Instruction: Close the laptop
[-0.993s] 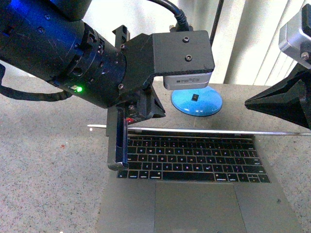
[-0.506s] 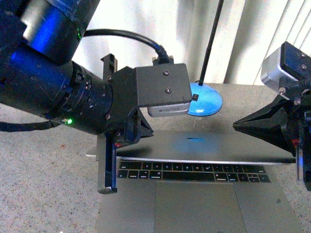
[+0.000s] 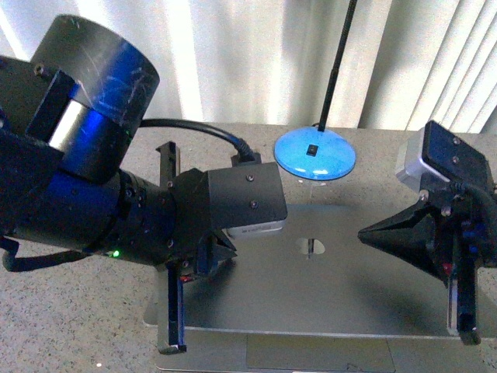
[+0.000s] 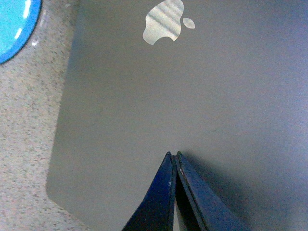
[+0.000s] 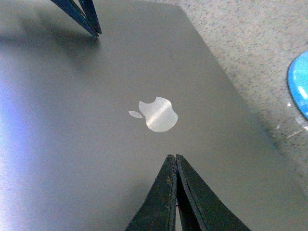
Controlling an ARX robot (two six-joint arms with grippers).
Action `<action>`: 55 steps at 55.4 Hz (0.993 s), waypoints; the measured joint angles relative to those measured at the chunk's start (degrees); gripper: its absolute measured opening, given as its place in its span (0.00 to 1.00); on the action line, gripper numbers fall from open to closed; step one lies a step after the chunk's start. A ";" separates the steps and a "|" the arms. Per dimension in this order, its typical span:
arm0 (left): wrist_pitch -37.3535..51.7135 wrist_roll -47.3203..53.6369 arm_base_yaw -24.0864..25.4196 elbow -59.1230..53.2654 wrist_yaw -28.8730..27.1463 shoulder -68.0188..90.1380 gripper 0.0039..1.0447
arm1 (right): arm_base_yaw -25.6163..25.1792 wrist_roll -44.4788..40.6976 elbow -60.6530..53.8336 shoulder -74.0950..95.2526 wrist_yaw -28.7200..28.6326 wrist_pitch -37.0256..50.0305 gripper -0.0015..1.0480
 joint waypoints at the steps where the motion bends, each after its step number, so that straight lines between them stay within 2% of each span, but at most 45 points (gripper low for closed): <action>1: 0.24 -0.13 0.02 -0.13 0.09 0.20 0.03 | 0.11 0.22 -0.28 0.55 0.04 0.70 0.03; 17: 3.91 -0.52 0.81 -3.45 1.16 3.21 0.03 | 1.05 0.74 -2.14 5.01 0.55 2.99 0.03; 34: 3.39 -0.52 1.22 -3.76 1.40 2.58 0.03 | 1.05 1.01 -2.14 5.25 0.83 2.97 0.03; 55: 3.21 -5.14 1.60 -2.27 0.94 -7.37 0.03 | 0.74 2.38 -2.36 -2.23 0.68 1.95 0.03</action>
